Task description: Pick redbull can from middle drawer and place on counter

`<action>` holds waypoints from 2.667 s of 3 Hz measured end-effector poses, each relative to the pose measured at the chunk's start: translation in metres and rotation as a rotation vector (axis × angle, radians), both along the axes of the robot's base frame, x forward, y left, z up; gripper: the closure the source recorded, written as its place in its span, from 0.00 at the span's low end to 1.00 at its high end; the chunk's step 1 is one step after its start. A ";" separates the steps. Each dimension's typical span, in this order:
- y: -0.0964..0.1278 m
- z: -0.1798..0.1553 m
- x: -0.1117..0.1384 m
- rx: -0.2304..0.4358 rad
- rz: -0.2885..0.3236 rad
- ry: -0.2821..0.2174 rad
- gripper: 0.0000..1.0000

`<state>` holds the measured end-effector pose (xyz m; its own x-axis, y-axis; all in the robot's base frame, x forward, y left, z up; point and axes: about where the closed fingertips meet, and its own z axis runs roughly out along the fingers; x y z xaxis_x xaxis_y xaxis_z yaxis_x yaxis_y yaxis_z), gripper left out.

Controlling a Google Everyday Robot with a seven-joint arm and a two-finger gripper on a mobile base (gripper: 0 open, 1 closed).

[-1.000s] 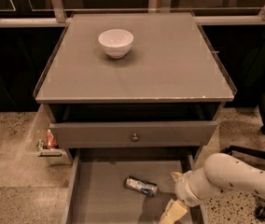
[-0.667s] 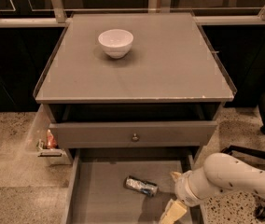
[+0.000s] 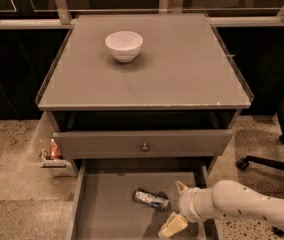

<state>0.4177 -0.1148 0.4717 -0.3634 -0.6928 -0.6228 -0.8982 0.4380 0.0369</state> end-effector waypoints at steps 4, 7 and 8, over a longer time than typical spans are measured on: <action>0.035 -0.099 0.070 0.097 -0.046 -0.141 0.00; 0.038 -0.119 0.075 0.071 -0.058 -0.120 0.41; 0.038 -0.119 0.075 0.072 -0.058 -0.120 0.65</action>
Offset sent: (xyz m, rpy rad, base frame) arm 0.0699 0.0327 -0.0692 0.1240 -0.2180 -0.0656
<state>0.4932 -0.0772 0.3525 -0.3217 -0.6250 -0.7113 -0.8711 0.4898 -0.0364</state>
